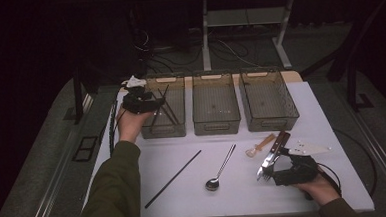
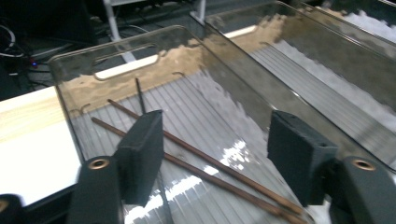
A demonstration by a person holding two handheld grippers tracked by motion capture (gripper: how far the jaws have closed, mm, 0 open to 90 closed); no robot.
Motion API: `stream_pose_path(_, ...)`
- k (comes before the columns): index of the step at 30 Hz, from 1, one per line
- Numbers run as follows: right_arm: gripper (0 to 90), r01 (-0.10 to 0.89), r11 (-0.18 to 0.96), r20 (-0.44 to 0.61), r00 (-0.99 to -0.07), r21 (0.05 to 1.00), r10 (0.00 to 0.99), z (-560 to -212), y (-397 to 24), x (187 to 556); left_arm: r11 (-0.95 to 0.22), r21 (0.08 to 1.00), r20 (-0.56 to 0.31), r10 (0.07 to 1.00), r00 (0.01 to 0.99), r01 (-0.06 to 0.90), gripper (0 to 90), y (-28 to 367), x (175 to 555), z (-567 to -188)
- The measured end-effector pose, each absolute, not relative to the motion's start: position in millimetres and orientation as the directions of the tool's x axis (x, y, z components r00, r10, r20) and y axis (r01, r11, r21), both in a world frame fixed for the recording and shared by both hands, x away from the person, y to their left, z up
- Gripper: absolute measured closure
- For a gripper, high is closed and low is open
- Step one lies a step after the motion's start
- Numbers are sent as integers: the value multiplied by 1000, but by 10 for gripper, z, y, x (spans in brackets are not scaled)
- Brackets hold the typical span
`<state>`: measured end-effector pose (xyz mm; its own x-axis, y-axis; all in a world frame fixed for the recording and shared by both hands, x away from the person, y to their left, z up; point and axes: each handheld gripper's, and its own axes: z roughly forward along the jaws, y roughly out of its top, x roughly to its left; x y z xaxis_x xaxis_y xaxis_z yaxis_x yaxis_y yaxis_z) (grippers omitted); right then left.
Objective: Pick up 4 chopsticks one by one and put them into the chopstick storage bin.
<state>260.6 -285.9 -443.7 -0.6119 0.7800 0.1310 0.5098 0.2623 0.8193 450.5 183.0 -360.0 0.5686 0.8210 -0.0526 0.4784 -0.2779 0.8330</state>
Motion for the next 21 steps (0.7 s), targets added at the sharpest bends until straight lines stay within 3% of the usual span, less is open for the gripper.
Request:
stream_pose_path(10, 32, 508, 264, 129, -613, 820, 780, -4432, -2859, 2600, -289, 834, -101, 758, 645, 469, 221, 1786, 4180, -3576)
stream_pose_path(21, 32, 505, 285, 95, -601, 815, 793, -4449, -2835, 2598, -289, 868, -99, 697, 710, 405, 213, 1664, 3737, -3609)
